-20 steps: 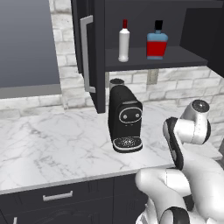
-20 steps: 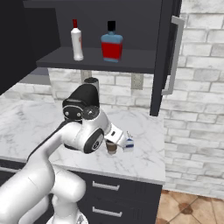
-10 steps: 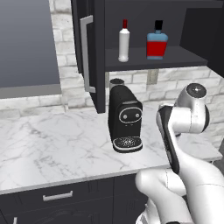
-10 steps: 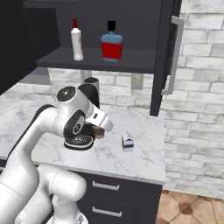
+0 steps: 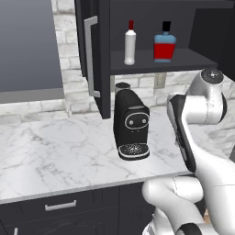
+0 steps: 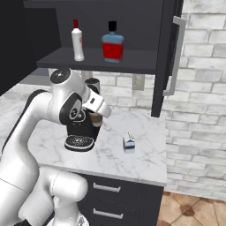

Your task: Sort all alcoholic drinks to one cabinet, and non-alcoholic drinks to the other.

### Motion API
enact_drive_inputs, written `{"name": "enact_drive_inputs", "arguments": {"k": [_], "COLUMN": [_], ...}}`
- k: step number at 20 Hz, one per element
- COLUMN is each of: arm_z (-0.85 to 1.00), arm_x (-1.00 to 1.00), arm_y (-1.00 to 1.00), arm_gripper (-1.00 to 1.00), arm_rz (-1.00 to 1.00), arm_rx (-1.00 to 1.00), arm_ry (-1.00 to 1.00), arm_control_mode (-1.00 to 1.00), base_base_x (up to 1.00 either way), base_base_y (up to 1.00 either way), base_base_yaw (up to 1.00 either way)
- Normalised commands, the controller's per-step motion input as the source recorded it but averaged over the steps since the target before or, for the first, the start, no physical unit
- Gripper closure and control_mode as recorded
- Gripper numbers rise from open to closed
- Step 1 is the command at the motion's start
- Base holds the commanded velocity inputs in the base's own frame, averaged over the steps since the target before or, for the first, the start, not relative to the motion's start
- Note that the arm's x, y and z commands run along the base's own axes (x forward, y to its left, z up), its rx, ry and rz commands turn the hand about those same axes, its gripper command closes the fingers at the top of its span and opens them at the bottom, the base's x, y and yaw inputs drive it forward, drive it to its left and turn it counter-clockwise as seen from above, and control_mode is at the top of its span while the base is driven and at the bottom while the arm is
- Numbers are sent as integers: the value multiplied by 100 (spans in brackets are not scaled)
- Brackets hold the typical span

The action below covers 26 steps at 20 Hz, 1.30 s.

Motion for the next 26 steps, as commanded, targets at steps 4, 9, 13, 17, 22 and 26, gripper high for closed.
{"name": "enact_drive_inputs", "arguments": {"k": [4,9,13,17,22,26], "arm_z": [25,0,0,0,0,0], "arm_x": [-10,-20,-14,0,0,0], "arm_y": [-2,1,4,0,0,0], "arm_gripper": [100,100,100,100,100,100], "arm_rz": [1,2,0,0,0,0], "arm_rx": [4,0,0,0,0,0], "arm_ry": [0,0,0,0,0,0], "arm_control_mode": [-100,-100,100,100,100,100], "base_base_x": [0,0,-19,-74,-79,-64], "base_base_y": [0,0,9,25,38,32], "base_base_yaw": [0,0,0,0,0,0]}}
